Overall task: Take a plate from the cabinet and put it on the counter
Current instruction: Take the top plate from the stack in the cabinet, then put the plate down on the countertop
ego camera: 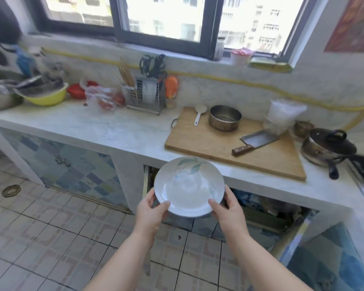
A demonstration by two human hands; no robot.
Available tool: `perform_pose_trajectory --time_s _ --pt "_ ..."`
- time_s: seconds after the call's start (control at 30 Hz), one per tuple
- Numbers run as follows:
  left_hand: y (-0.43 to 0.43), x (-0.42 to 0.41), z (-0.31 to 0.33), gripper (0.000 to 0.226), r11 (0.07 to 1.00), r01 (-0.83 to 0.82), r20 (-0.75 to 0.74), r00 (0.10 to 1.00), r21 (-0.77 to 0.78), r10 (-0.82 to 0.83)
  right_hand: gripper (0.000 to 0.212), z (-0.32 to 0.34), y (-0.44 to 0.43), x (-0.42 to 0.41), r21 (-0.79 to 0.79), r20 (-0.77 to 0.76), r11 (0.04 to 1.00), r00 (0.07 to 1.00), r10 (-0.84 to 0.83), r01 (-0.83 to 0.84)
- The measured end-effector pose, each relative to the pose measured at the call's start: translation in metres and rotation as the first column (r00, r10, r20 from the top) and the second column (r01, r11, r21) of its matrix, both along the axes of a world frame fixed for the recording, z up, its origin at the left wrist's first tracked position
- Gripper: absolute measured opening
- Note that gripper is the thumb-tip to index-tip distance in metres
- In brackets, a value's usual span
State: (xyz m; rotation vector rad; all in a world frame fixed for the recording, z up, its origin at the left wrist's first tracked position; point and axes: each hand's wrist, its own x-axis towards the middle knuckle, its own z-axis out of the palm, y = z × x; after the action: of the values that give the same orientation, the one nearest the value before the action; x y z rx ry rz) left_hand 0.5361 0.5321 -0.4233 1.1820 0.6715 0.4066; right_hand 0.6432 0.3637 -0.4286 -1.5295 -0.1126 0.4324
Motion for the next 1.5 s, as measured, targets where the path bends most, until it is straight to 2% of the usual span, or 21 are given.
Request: perform_pose_trajectory --time_s 0.2,0.43,0.57,0.7,0.97,1.27,1.5 --pt "0.024 -0.031 0.064 0.042 0.997 -0.064 0.081 0.995 0.054 0.059 0.062 0.050 0.029 -0.017 0.048 0.034 0.995 0.995 0.089 -0.090" --pt "0.099 -0.075 0.113 0.041 0.980 -0.154 0.122 0.983 0.128 0.138 0.063 0.099 0.115 -0.044 0.170 0.087 0.965 0.979 0.186 -0.199" --pt "0.143 -0.089 0.125 0.040 0.973 -0.180 0.114 0.980 0.146 0.164 0.061 0.110 0.162 -0.052 0.194 0.094 0.956 0.974 0.207 -0.222" --pt "0.227 -0.108 0.141 0.042 0.968 -0.193 0.130 0.976 0.160 0.173 0.053 0.123 0.248 -0.073 0.209 0.121 0.950 0.970 0.209 -0.230" --pt "0.360 -0.135 0.136 0.045 0.968 -0.166 0.094 0.984 0.188 0.151 0.066 0.118 0.380 -0.102 0.189 0.117 0.957 0.972 0.202 -0.222" --pt "0.447 -0.107 0.115 0.049 0.974 -0.142 0.048 0.990 0.179 0.135 0.066 0.104 0.457 -0.085 0.144 0.079 0.975 0.984 0.161 -0.171" --pt "0.496 -0.020 0.105 0.043 0.983 -0.070 0.018 0.998 0.172 0.068 0.064 0.089 0.499 -0.008 0.161 0.060 0.980 0.992 0.107 -0.116"
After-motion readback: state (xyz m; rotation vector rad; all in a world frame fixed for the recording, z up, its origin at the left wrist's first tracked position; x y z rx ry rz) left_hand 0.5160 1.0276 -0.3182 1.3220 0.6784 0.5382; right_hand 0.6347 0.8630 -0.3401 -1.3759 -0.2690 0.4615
